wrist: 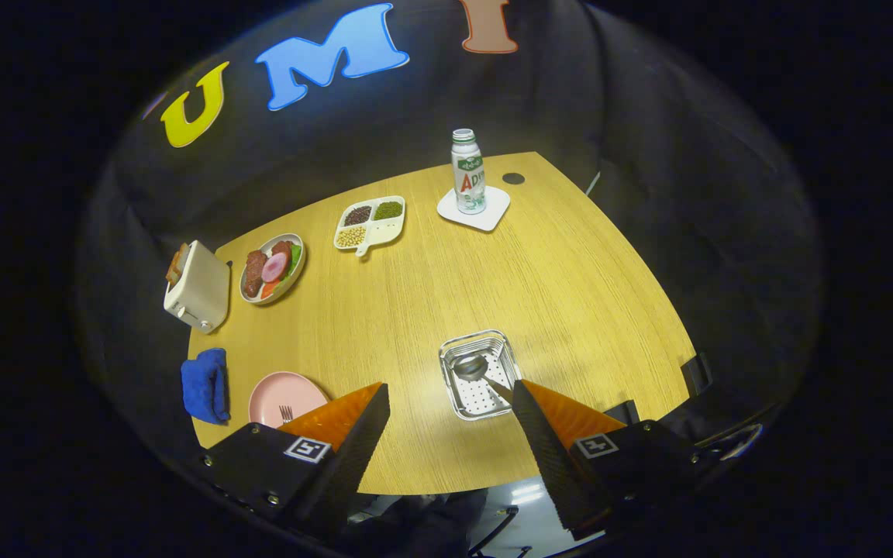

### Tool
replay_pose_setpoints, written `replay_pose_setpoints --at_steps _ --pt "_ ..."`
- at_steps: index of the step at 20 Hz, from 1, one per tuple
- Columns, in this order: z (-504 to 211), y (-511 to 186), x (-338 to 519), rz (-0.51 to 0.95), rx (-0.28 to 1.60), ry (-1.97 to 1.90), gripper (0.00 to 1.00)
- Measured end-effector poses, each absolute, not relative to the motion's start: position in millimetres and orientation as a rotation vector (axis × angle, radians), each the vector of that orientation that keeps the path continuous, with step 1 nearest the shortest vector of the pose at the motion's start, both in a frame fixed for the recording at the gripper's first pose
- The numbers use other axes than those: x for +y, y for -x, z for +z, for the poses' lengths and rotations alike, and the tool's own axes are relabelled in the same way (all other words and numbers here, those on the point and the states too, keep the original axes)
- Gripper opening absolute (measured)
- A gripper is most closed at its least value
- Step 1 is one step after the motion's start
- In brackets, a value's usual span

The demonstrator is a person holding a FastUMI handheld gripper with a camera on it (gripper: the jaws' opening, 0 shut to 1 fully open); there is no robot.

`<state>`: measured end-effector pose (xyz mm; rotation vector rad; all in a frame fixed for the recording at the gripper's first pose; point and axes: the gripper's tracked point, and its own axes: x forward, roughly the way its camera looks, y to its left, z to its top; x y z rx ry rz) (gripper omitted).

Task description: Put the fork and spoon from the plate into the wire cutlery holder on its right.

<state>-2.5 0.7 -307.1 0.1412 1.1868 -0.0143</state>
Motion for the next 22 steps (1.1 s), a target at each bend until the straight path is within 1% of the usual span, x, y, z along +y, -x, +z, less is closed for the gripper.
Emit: replay_pose_setpoints --at_steps 3,9,16,22 --pt "-294 -4 28 0.025 1.136 -0.137 0.98" --pt "-285 -12 84 0.11 1.096 -0.137 0.99" --pt "-289 -3 149 0.189 1.07 -0.133 0.98" --pt "-310 14 204 0.252 1.106 -0.115 0.98"
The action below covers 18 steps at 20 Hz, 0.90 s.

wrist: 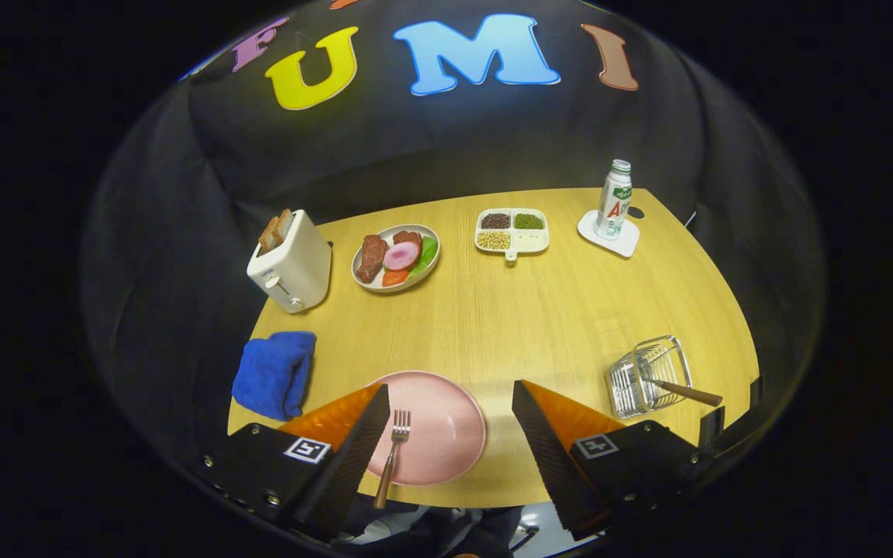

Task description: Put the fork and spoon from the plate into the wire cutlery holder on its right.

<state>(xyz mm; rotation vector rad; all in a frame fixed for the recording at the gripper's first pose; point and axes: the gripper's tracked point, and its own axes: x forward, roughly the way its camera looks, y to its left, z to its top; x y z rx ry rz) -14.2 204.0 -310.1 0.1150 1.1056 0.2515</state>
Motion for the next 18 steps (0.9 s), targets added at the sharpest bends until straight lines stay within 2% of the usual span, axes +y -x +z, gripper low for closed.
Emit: replay_pose_setpoints --at_steps 11,15,16,18 --pt "-382 71 271 0.309 1.259 -0.09 0.98" --pt "-410 94 282 0.297 1.33 -0.089 0.87" --pt "-417 100 284 0.294 1.349 -0.091 0.8" --pt "-428 110 288 0.293 1.381 -0.088 0.8"
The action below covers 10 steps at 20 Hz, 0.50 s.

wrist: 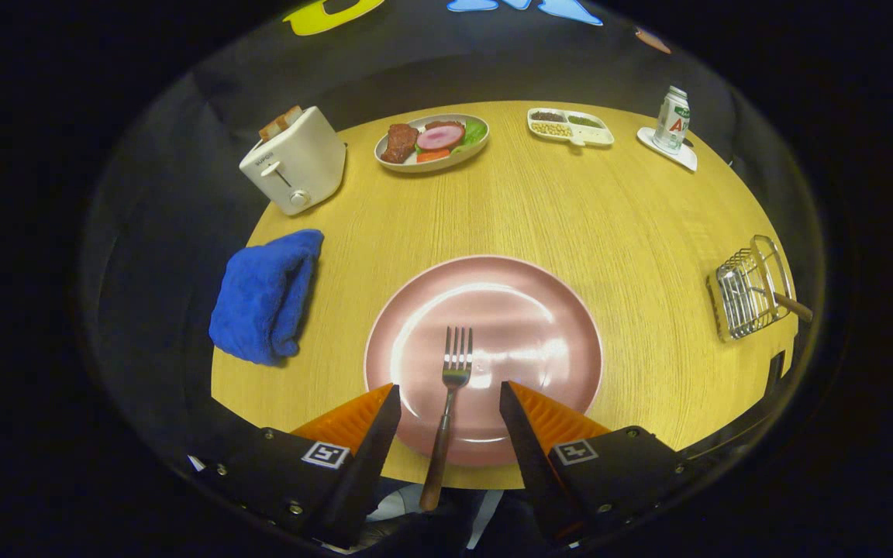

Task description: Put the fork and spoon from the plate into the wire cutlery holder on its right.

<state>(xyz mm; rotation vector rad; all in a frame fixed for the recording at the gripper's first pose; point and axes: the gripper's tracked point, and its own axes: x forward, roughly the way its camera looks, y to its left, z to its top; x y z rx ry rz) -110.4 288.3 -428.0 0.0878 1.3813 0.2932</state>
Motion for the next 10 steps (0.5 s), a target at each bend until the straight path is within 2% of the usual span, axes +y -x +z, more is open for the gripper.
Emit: replay_pose_setpoints --at_steps 4,5,6,10 --pt "-444 129 290 0.288 1.41 -0.065 0.8" --pt "-449 130 289 0.277 1.415 -0.068 0.78" --pt "-453 132 290 0.271 1.428 -0.077 0.62" --pt "-458 138 288 0.252 1.468 -0.096 0.63"
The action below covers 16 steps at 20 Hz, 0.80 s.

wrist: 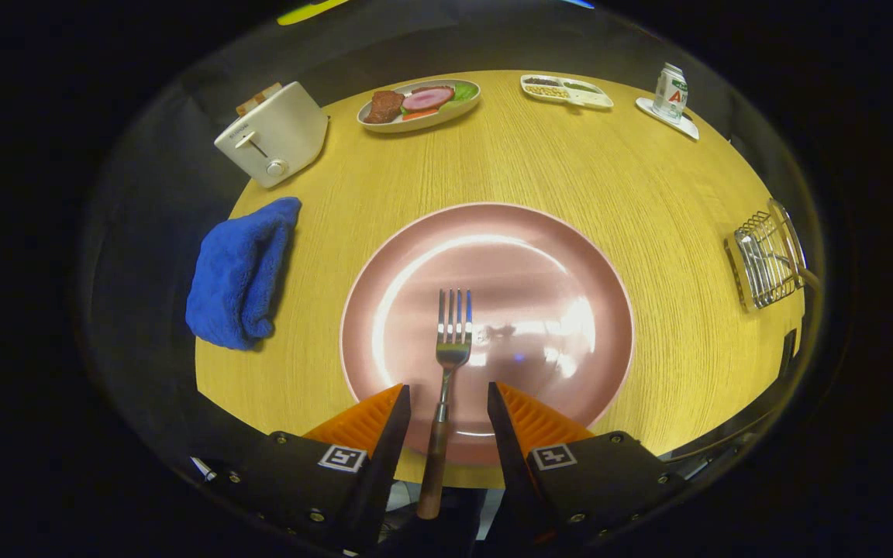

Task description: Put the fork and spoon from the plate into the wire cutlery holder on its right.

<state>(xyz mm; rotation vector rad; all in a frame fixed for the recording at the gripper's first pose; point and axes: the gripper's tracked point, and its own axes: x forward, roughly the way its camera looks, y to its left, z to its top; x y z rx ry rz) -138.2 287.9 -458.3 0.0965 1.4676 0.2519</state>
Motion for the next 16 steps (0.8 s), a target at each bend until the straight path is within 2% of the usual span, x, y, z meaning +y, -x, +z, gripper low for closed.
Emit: replay_pose_setpoints --at_steps 2,5,7,16 --pt "-468 143 290 0.247 1.493 -0.105 0.34" --pt "-476 147 291 0.263 1.526 -0.093 0.34" --pt "-470 147 290 0.252 1.526 -0.082 0.05" --pt "-465 142 287 0.318 1.497 -0.112 0.05"
